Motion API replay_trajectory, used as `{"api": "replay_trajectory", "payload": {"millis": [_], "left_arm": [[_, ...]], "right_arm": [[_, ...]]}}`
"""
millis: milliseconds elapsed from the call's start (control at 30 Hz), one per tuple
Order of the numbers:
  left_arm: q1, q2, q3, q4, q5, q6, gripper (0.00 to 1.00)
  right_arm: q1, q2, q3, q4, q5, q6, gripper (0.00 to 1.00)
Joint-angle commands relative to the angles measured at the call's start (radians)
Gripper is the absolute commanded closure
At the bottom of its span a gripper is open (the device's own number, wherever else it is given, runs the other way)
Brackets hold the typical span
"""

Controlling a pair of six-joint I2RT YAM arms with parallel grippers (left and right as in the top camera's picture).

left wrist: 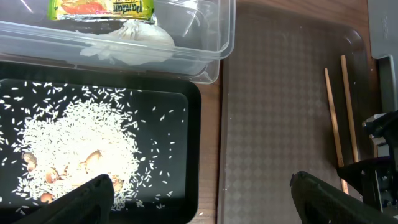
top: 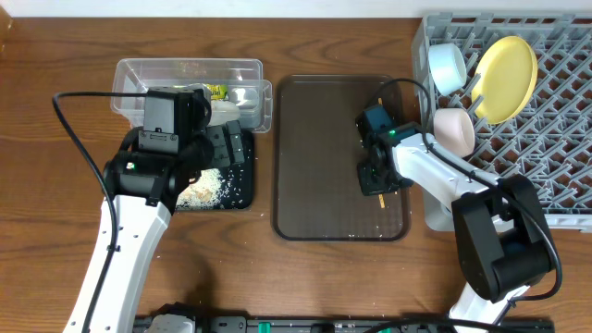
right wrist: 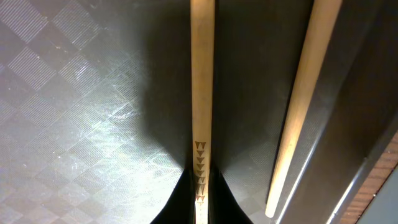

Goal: Sort waste into correct bins and load items into the dishwasher rack
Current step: 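Reach right gripper to brown tray and grasp one chopstick, then carry chopstick with right gripper and drop it into rack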

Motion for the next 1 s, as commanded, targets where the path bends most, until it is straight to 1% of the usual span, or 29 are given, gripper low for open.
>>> {"api": "replay_trajectory", "payload": {"millis": [0,200,433,633,767,867,967], "left_arm": [[0.004,0.006,0.008,-0.002,-0.009,0.01,0.07],[0.004,0.006,0.008,-0.002,-0.009,0.01,0.07],[0.004,0.006,0.008,-0.002,-0.009,0.01,0.07],[0.004,0.006,0.008,-0.002,-0.009,0.01,0.07],[0.004,0.006,0.008,-0.002,-0.009,0.01,0.07],[0.004,0.006,0.008,-0.002,-0.009,0.01,0.07],[0.004,0.006,0.008,-0.002,-0.009,0.01,0.07]], "right_arm": [[0.007,0.014,-0.024,-0.004,-0.001,0.033,0.99],[-0.002,-0.004,0.05,-0.051,0.0,0.031,0.99],[-0.007,-0.076,0.219,-0.161,0.014,0.009,0.99],[-0.034,-0.181,0.303,-0.264,0.119,0.01,0.99],[-0.098,-0.302,0.315,-0.325,0.167,0.01,0.99],[-0.173,-0.393,0.315,-0.374,0.201,0.005,0.99],[-0.267,-0.466,0.315,-0.415,0.214,-0.064,0.99]]}}
